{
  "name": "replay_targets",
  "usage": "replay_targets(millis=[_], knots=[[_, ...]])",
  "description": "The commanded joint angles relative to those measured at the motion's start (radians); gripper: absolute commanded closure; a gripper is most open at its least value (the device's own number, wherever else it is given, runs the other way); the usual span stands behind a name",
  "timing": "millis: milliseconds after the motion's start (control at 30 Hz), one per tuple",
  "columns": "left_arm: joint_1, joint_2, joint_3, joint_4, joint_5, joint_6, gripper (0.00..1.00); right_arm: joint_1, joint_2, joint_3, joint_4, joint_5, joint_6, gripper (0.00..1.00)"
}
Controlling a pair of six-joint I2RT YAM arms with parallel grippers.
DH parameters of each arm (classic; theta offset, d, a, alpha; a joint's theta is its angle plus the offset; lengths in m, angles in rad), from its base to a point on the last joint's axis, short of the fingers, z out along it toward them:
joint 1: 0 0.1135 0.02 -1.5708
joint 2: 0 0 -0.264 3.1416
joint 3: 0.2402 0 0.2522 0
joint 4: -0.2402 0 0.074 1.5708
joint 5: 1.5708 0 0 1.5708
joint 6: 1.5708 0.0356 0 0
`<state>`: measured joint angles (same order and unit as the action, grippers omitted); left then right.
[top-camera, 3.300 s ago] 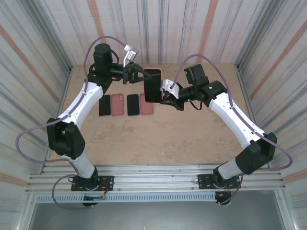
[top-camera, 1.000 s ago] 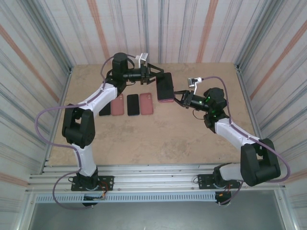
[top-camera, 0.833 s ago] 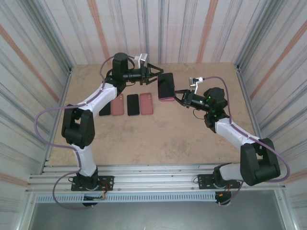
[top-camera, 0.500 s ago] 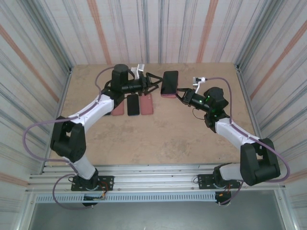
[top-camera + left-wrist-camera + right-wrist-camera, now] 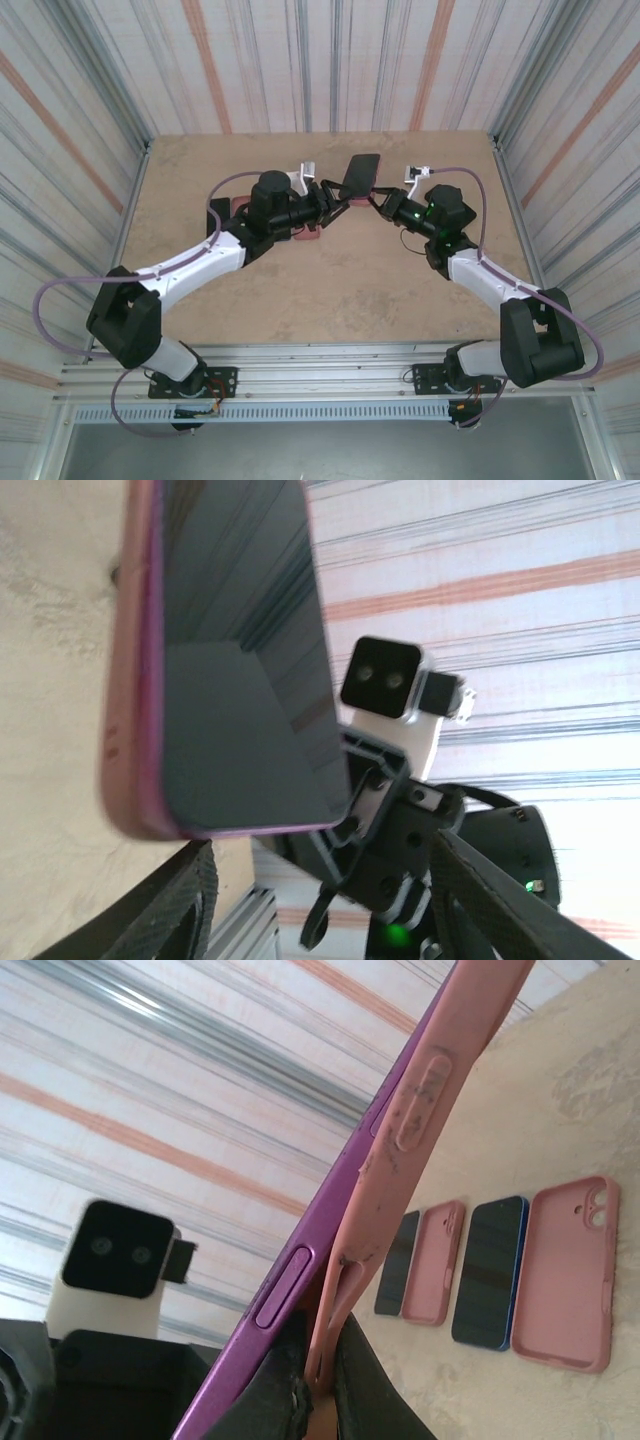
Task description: Take the phone out of the phone case
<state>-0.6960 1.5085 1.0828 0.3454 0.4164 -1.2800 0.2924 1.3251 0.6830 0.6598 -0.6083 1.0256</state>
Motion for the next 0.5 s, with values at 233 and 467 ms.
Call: replay_targets(millis=[233, 467], knots=[[-0.01, 0.071, 0.053, 0.121, -0.038, -0.062, 0.47, 0.02, -0.043, 0.005, 0.057, 0.018, -0.045, 0.97], [-0.01, 0.092, 0.062, 0.145, -0.145, -0.09, 0.52, 0.036, -0.038, -0.03, 0.164, 0.03, -0.045, 0.97]])
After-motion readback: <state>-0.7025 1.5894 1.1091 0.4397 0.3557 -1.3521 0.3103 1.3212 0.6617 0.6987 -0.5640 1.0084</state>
